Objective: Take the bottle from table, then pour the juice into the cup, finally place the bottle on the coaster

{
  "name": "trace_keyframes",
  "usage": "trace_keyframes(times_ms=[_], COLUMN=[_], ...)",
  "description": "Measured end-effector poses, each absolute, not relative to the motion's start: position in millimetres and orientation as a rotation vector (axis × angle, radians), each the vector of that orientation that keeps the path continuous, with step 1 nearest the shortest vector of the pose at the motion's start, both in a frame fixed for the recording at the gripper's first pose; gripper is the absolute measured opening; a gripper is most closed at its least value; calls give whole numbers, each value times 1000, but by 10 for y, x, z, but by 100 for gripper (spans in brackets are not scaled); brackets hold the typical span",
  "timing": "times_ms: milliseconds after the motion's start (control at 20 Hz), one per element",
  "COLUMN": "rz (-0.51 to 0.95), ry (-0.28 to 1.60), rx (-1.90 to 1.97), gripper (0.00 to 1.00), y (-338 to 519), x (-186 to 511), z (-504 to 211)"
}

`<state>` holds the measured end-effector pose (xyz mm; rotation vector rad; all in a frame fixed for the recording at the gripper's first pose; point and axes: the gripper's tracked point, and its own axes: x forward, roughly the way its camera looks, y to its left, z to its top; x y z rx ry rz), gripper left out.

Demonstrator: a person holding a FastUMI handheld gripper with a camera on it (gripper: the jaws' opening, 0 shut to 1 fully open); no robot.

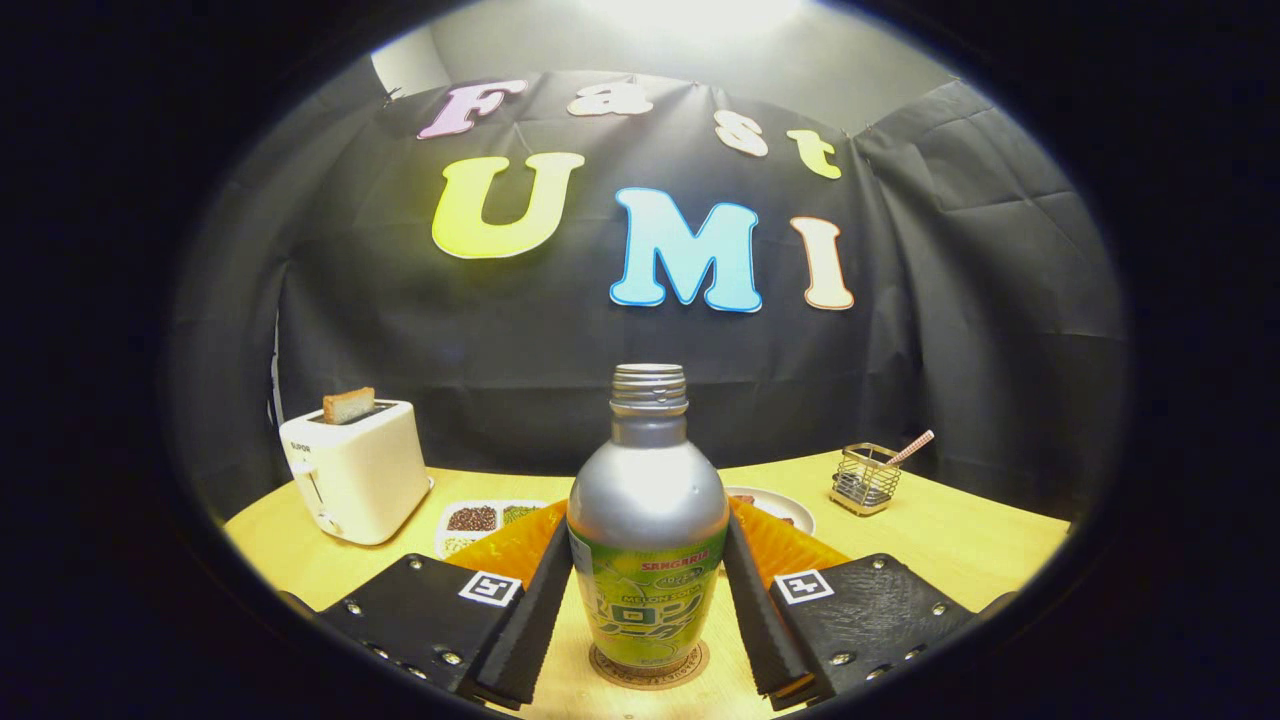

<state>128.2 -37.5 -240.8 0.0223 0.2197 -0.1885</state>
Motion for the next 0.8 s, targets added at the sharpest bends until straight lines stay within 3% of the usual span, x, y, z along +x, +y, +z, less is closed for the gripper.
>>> trace_keyframes(times_ms=[800], rz=[-206], ry=[251], rx=[-16], gripper=[78], y=[-273], x=[1369], z=[-2923])
